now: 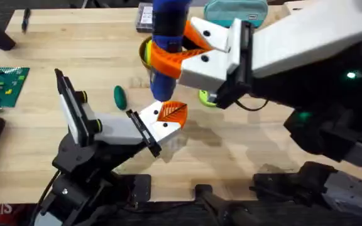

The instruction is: Pick up the gripper from the table and insert it into the empty holder that is missing its gripper. Then pick up a screw, insert it into the mounting hole, and use the screwdriver to tighten it. Finally, clean up the table by picking up the vegetable and placing it into the bucket.

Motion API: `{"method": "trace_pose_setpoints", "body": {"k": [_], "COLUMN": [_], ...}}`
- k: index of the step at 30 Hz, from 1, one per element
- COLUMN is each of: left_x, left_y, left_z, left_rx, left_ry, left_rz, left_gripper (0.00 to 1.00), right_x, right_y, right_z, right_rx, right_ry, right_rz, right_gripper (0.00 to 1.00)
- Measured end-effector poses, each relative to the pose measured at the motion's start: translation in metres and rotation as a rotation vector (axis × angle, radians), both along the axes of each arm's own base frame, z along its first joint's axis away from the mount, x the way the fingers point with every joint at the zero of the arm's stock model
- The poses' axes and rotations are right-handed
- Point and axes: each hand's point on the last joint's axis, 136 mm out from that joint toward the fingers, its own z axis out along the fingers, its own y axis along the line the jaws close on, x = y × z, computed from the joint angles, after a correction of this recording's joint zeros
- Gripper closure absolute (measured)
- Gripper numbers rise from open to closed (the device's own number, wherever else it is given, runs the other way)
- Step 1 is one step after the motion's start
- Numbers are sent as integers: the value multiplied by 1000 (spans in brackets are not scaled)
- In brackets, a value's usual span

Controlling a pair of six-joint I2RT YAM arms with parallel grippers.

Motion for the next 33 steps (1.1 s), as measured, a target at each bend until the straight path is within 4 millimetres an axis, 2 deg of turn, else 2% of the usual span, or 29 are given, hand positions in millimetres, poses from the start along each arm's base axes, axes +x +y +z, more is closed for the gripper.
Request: {"method": "trace_pose_setpoints", "body": {"k": [4,12,17,33], "left_x": [0,0,0,0], "left_y": [0,0,0,0], "left_z": [0,0,0,0], "left_rx": [0,0,0,0], "left_ry": [0,0,0,-1], "left_rz": [0,0,0,0], "left_gripper": [992,992,992,992], "right_x": [-4,-16,-14,-9], "right_y": [-2,6,12,18], "right_z": [6,4,-4,-16], "right_rx": [12,10,-10,-36], "right_ry": [-12,-10,10,26], "right_rz": [4,44,53,51], "right_gripper": [947,947,947,948]}}
